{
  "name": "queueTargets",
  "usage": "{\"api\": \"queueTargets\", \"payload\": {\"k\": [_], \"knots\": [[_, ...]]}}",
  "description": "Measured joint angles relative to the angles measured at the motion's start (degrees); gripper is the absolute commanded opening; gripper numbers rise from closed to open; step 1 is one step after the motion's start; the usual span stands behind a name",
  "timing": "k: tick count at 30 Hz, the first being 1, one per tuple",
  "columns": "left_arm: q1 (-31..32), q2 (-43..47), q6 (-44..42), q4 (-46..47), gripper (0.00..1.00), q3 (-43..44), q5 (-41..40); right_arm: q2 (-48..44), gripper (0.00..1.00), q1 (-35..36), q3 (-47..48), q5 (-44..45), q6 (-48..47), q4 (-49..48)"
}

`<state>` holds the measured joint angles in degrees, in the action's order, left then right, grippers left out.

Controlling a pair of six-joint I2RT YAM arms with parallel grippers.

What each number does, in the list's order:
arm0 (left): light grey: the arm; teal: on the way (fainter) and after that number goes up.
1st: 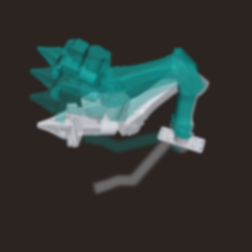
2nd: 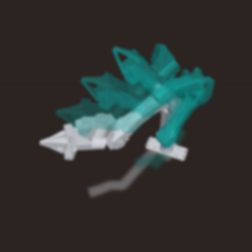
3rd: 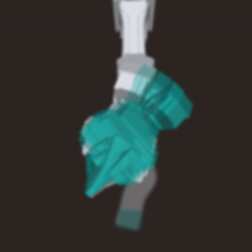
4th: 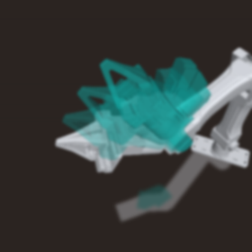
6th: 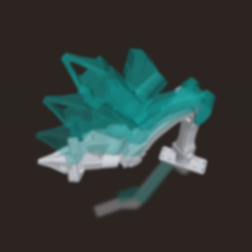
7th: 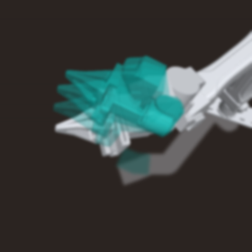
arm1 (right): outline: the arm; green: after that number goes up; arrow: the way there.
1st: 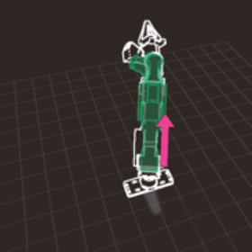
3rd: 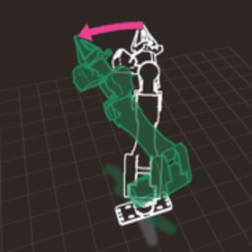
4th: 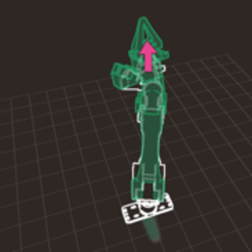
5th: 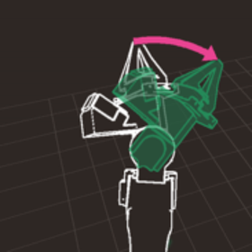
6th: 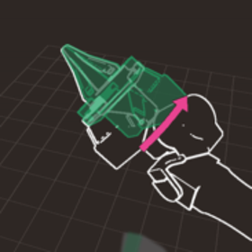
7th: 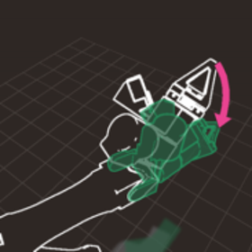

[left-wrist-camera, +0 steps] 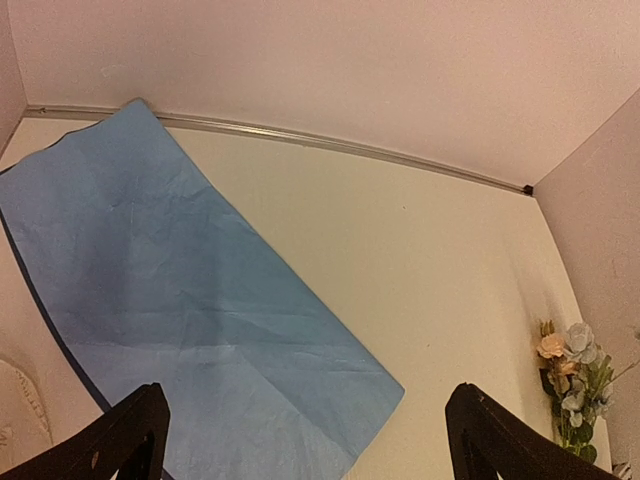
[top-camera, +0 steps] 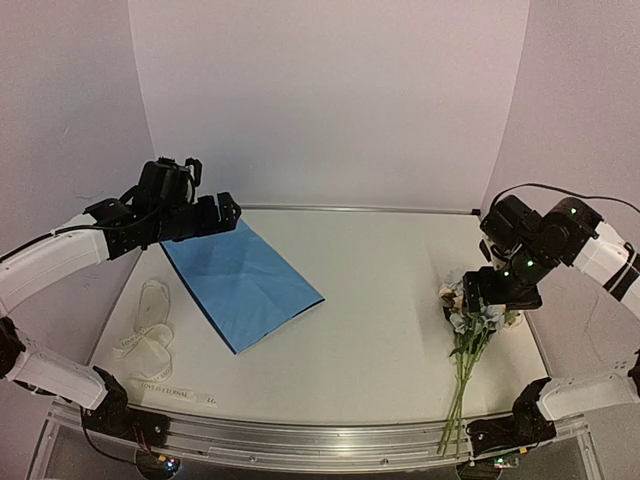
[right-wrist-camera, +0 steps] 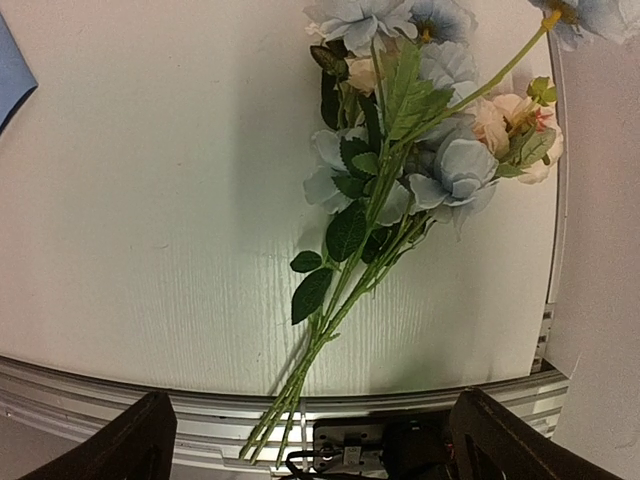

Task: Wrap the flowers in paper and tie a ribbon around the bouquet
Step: Move the folded wrapping paper to the center of the board.

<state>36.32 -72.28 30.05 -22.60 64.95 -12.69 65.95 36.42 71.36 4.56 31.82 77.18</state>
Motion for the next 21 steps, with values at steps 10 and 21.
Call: {"api": "queueTargets", "payload": {"k": [10,21], "knots": [[-1.2,-2.0,3.7,1.7,1.0,-2.8,1.3,-1.6,0.98,1.8,-5.0,1.0,1.9,0.2],[-20.5,-18.5,7.9,6.1,1.0,-5.6,6.0,4.3,0.98,6.0,-5.4,0.5,2.1,-0.1]]}}
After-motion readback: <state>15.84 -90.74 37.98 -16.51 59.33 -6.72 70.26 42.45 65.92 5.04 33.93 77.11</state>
